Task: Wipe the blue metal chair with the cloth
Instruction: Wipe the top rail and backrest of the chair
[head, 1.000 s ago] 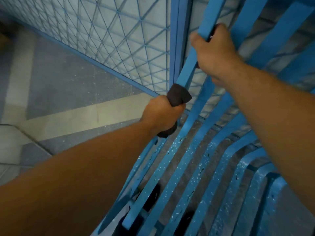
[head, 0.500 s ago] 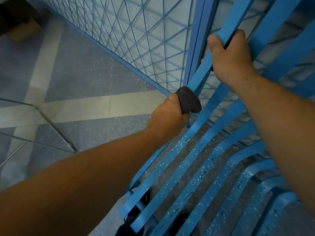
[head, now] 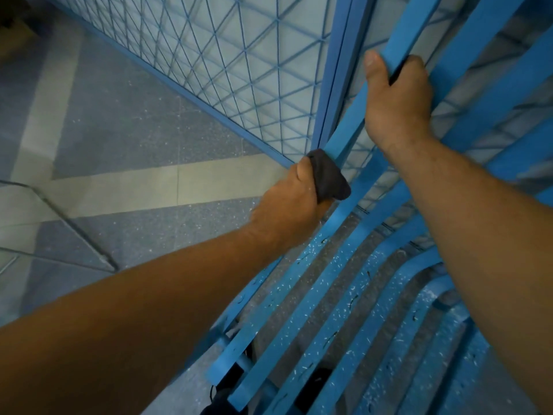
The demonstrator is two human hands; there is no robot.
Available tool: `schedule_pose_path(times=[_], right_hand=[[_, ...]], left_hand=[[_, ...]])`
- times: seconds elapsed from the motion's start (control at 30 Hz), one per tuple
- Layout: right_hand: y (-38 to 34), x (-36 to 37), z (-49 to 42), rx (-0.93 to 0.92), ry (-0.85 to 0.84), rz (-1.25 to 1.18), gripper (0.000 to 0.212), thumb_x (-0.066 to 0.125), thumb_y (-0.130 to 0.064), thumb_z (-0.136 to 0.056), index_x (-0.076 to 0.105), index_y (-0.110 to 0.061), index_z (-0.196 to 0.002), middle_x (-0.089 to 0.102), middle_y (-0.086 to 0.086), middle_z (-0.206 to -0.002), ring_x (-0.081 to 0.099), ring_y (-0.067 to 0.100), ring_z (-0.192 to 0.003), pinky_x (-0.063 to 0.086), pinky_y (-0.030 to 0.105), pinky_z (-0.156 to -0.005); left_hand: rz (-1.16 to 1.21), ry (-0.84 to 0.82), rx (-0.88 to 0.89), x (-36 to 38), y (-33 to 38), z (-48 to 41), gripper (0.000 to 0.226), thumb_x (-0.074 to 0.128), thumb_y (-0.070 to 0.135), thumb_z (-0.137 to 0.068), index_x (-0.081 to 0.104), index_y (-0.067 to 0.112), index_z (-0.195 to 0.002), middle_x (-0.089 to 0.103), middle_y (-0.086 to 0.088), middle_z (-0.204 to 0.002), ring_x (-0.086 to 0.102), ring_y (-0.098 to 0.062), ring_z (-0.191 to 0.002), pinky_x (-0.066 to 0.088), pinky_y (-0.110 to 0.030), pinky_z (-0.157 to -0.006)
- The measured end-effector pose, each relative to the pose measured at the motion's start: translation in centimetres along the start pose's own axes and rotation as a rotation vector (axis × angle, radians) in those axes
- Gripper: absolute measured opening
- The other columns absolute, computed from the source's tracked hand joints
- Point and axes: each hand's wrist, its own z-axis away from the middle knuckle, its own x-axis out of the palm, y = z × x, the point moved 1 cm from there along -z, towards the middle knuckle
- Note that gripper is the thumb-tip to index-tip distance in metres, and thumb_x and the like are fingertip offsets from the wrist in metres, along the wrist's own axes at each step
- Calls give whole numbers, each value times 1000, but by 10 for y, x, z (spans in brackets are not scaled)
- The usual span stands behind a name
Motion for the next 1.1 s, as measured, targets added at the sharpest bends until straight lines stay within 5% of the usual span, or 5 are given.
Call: schedule_pose_path(times=[0.27,0.47,0.7,0.97,1.1], right_hand=[[11,11,53,377,-174,142,69,32,-73,-90,57,-12,-72,63,8,-82,64,27,-80,57,45,-74],[9,21,62,578,-223,-178,67,39,-74,-87,60,-10,-89,72,10,-87,72,24,-75,61,43,-63],[14,20,62,485,-179,-47,66,41,-74,-86,63,-12,-87,70,4,-87,68,19,-80,59,44,-74],[16,20,63,529,-215,-211,59,47,-68,-88,60,-11,-87,72,9,-86,73,22,-73,61,41,-59],[13,19,65,529,-228,-216,58,47,-68,-88,60,-11,-87,72,8,-85,73,21,-73,61,39,-57]], left_hand=[[258,-254,-328,-13,3,-26,58,52,73,-80,64,16,-83,57,4,-68,58,-13,-66,42,-25,-52],[234,-117,28,-4,-27,26,42,52,50,-92,47,17,-117,52,0,-98,57,-20,-81,47,-32,-64],[250,-287,-385,-13,-5,-14,58,55,71,-80,65,14,-85,63,-3,-76,62,-21,-73,46,-27,-58],[-17,-83,94,-9,-23,47,62,53,40,-95,30,4,-139,52,-10,-113,56,-22,-86,50,-34,-67],[128,-226,-172,-13,-32,53,37,54,44,-94,43,17,-116,58,5,-84,60,-12,-67,46,-25,-50]])
